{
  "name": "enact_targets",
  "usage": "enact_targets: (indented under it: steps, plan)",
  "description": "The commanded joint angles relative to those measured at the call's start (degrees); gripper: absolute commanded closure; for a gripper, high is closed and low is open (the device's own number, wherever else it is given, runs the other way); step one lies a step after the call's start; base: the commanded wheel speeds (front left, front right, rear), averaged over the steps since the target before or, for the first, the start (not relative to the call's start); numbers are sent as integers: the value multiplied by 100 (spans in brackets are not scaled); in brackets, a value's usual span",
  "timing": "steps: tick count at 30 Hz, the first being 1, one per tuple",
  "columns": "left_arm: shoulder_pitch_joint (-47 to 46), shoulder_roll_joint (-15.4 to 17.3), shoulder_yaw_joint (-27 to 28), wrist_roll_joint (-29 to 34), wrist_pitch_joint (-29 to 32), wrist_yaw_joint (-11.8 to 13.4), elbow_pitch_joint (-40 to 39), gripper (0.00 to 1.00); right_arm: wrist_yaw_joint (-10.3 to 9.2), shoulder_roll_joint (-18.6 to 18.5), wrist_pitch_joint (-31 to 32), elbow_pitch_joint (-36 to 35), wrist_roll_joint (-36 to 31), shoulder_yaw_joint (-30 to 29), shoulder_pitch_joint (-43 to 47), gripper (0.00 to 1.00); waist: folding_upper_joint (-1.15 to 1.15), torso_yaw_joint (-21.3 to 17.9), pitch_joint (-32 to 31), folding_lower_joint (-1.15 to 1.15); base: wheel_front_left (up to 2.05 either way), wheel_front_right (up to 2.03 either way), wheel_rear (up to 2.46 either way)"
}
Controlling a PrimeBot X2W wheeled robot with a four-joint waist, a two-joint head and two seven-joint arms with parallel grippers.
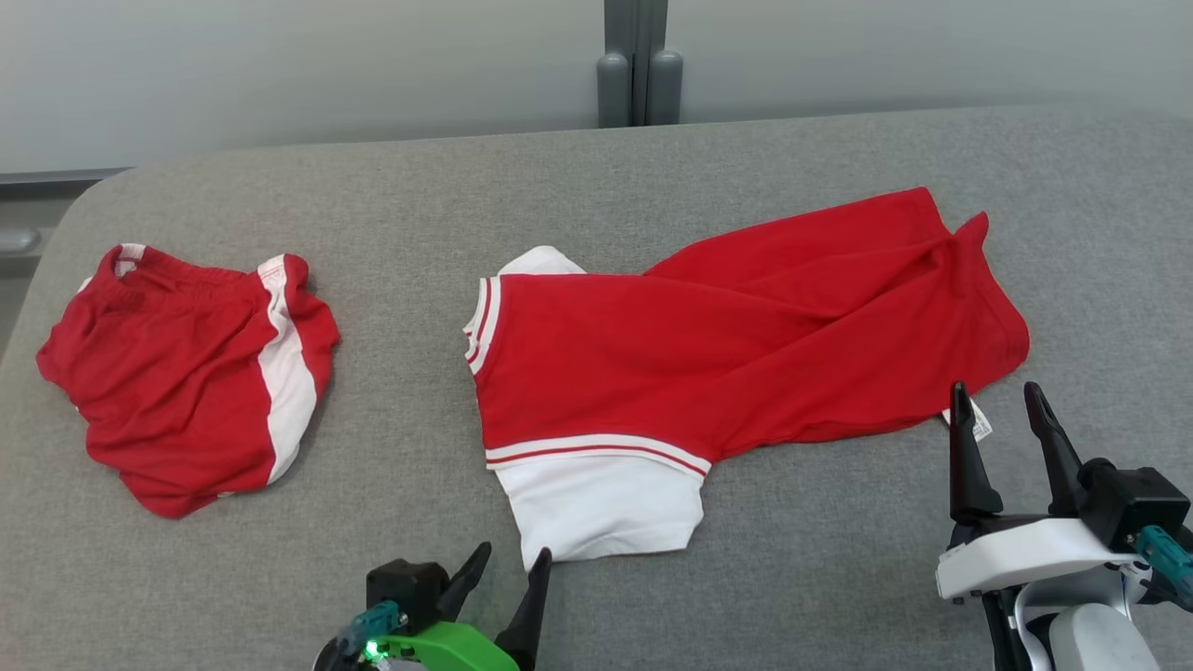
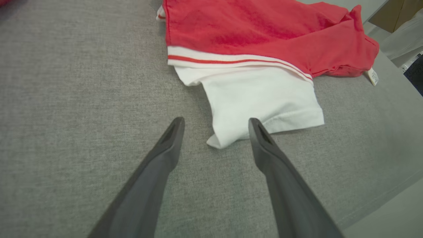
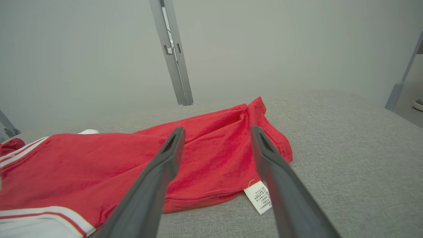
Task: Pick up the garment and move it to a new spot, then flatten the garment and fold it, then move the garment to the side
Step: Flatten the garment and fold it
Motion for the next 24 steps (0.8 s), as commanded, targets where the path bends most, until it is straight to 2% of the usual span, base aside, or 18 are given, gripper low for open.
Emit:
enact_targets:
  steps: [1, 10, 11, 12, 13, 16, 24]
  plan:
    - [15, 21, 9, -87, 49, -38, 31, 0, -2, -8, -8, 22, -40, -13, -78, 0, 0, -84, 76, 0, 0, 0, 0]
    - [-298, 17, -77, -472, 74, -48, 305, 0, -2, -8, 180, 287, -127, -330, -129, 0, 0, -263, 238, 0, 0, 0, 0]
    - [-340, 16, -107, -541, 64, -51, 320, 8, -2, -8, 238, 376, -146, -421, -165, 0, 0, -262, 250, 0, 0, 0, 0]
    - [-368, 17, -133, -567, 47, -46, 338, 35, -2, -9, 274, 456, -164, -512, -208, 0, 0, -258, 258, 0, 0, 0, 0]
    - [-399, 17, -180, -587, 25, -27, 368, 56, -2, -12, 323, 584, -190, -653, -273, 0, 0, -251, 269, 0, 0, 0, 0]
    - [-463, 16, -306, -630, -18, 3, 435, 100, -2, -5, 472, 1002, -377, -984, -506, 0, 0, -202, 301, 0, 0, 0, 0]
    - [-581, 18, -461, -688, -180, 24, 382, 100, -2, -10, 829, 2153, -990, -1798, -1570, 0, 0, 69, 395, 0, 0, 0, 0]
